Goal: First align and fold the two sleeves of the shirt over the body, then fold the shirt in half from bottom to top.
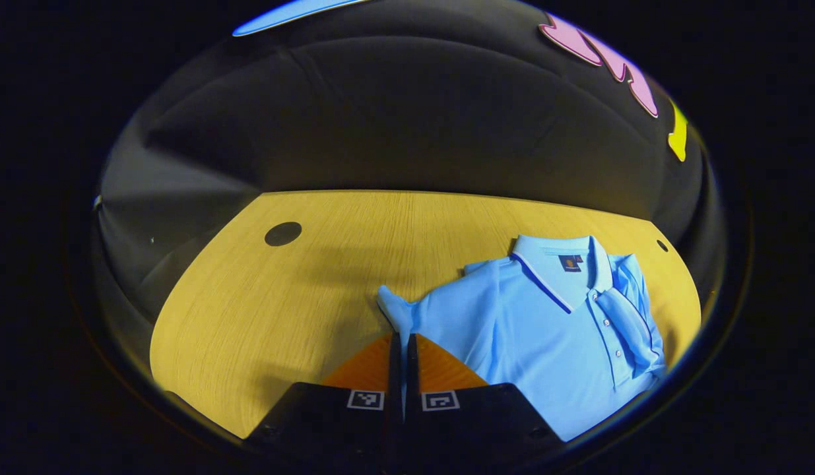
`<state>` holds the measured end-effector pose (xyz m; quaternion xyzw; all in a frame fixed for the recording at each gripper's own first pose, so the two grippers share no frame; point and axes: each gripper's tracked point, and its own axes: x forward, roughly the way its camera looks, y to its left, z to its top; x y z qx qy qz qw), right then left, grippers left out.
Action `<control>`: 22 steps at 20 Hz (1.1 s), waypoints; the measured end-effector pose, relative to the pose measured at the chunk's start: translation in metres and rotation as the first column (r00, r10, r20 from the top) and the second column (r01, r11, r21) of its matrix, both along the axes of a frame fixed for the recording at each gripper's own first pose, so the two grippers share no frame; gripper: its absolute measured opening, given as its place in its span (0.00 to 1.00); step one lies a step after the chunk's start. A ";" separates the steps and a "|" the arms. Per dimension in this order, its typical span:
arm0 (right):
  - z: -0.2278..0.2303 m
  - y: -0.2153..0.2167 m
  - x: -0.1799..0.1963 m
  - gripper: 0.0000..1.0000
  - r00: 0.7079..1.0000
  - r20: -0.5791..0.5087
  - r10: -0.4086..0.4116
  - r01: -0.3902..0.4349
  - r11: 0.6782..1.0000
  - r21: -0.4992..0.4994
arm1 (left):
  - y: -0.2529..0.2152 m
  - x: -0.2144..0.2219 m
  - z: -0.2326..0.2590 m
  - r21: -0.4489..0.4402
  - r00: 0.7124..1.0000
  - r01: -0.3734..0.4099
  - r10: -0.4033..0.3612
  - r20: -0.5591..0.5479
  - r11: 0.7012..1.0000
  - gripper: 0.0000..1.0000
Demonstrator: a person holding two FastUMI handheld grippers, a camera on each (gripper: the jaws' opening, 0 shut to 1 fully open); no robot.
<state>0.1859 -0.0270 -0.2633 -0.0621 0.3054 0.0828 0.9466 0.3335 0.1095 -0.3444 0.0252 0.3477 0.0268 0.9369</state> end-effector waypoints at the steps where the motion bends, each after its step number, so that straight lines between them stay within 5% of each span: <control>1: 0.001 -0.001 0.000 0.97 1.000 0.004 -0.004 0.004 1.000 0.004 | -0.002 0.000 0.006 0.006 1.000 0.005 -0.005 0.007 1.000 0.06; 6: 0.007 -0.012 -0.003 0.98 0.999 0.026 -0.022 0.022 1.000 -0.009 | -0.034 -0.001 0.046 0.043 0.997 0.056 -0.058 0.052 0.998 0.06; 13: 0.015 -0.029 -0.017 0.98 0.998 0.043 -0.045 0.046 0.999 -0.006 | -0.122 -0.016 0.069 -0.096 0.985 0.166 -0.160 0.067 0.981 0.06; 21: 0.024 -0.040 -0.039 0.98 0.996 0.059 -0.071 0.071 0.997 0.000 | -0.190 -0.028 0.048 -0.212 0.987 0.163 -0.161 0.028 0.963 0.10; 22: 0.026 -0.041 -0.044 0.98 0.995 0.058 -0.079 0.079 0.997 -0.001 | -0.191 -0.034 0.050 -0.221 0.988 0.151 -0.150 0.024 0.964 0.27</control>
